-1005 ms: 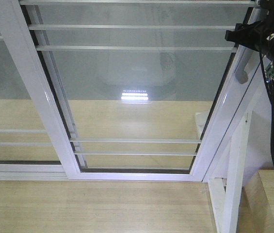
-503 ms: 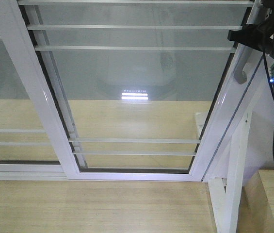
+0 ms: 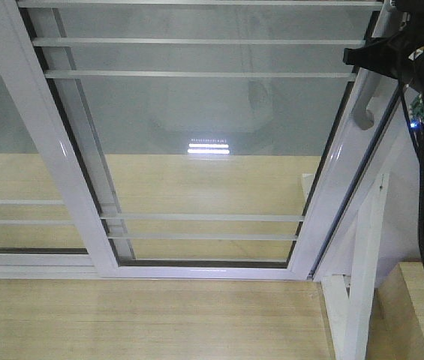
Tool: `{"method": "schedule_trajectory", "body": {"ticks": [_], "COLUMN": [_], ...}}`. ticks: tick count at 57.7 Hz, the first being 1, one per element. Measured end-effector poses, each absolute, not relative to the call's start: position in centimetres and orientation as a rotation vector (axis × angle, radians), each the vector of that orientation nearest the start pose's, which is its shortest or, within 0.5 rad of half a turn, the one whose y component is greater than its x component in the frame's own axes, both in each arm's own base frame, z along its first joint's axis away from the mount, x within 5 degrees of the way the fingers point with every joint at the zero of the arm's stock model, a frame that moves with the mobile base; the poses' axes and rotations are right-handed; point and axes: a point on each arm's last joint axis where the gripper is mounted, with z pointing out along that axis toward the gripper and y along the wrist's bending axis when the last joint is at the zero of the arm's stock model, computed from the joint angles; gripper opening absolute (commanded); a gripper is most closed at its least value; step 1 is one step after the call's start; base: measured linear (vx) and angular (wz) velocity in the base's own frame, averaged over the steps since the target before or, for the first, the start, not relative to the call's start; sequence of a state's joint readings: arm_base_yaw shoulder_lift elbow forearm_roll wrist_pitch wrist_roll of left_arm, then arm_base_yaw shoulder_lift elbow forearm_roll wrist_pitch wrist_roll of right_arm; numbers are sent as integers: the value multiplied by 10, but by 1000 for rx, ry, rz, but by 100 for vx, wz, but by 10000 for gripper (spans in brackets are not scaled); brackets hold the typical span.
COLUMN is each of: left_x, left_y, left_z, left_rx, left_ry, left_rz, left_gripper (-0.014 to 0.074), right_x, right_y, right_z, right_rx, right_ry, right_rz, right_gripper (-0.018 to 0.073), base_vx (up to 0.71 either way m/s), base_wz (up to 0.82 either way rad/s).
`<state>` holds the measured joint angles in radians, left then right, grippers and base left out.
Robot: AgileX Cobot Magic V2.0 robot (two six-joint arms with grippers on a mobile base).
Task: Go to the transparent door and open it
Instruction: 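Grip the handle with the right gripper and slide the door sideways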
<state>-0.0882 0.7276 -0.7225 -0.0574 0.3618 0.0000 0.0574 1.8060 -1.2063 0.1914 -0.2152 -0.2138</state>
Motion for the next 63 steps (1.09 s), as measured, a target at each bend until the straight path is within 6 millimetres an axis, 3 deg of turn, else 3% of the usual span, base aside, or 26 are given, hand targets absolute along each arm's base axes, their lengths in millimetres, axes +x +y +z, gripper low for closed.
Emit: {"method": "schedule_trajectory", "body": {"ticks": [28,47,56,63], "left_x": [150,150,150,151], "left_y": [-15,-15,-15,-15], "left_z": [357,357,357,356], "left_rx": [46,46,46,96], "left_ry": [1851,1851,1852,1854], "left_rz": [-118,-118,-118,-80], "left_gripper": [577,577,577,577], "right_x": [409,384,371,357], "right_y": [98,146,159,157], "right_z": [260,272,276,294], "right_rx": [-240,-397,-458,-480], "right_ry": [1833,1853,1904,1930], "right_rz": [102,184,212,226], "right_gripper": [-8,-8,-8,-6], "base_vx": [0,0,0,0], "base_wz": [0,0,0,0]}}
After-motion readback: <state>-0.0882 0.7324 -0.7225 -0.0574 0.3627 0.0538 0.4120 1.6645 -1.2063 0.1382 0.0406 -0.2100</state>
